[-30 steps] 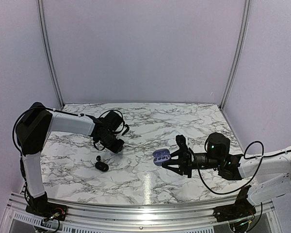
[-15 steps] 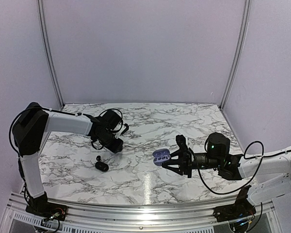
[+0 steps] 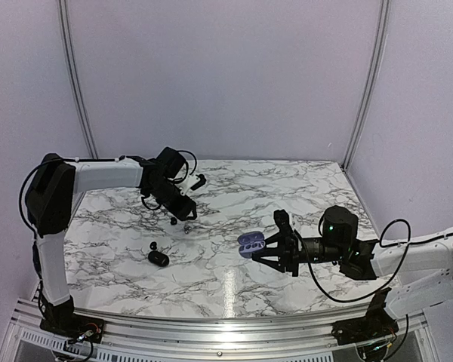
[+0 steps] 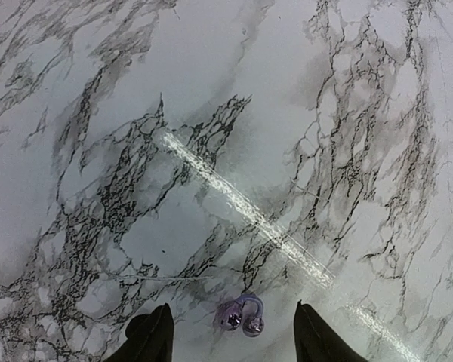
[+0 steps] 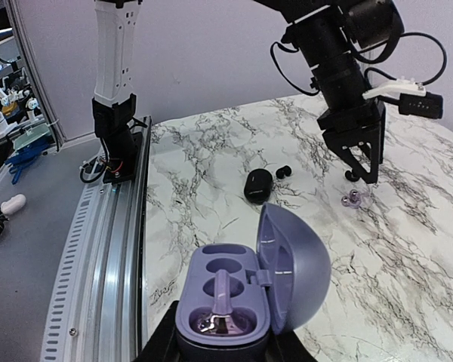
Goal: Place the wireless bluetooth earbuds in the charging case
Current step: Adjust the left earbud at the center of the board.
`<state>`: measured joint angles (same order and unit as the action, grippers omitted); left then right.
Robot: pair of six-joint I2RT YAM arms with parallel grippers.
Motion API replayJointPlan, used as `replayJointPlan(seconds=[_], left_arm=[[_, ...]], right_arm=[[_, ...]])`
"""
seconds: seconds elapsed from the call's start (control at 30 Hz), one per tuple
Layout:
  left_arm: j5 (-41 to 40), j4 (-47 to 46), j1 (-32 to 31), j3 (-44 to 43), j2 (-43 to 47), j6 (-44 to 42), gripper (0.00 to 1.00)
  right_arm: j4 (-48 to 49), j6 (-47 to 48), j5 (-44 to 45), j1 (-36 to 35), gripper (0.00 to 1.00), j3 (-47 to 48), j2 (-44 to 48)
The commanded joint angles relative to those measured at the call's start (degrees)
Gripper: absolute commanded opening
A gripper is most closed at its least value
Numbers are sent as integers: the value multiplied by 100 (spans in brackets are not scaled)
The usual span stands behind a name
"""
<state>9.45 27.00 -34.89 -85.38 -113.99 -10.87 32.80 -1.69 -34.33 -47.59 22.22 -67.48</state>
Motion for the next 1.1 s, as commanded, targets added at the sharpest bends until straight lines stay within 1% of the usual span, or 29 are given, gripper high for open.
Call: replayJointPlan(seconds=[0.0,0.23,0.4,0.53,0.8,1.07], left_arm=[[820,315,83,-218,-400,-190,58],[885,306,138,-323,-853,-149,59],[958,273,158,-175,-876,-66,58],[994,157,158,152,-655,112,57],[1092,-170,113,1044,80,415,56],[1336,-220,-188,1373,341,236,53]], right_arm=[[128,20,-31,50,0,34,89],[105,44,-13,51,0,7,105],[83,44,-15,48,0,10,104],[78,55,-20,48,0,10,104],[119,46,-64,49,0,10,79],[117,26,-92,53,0,1,109]])
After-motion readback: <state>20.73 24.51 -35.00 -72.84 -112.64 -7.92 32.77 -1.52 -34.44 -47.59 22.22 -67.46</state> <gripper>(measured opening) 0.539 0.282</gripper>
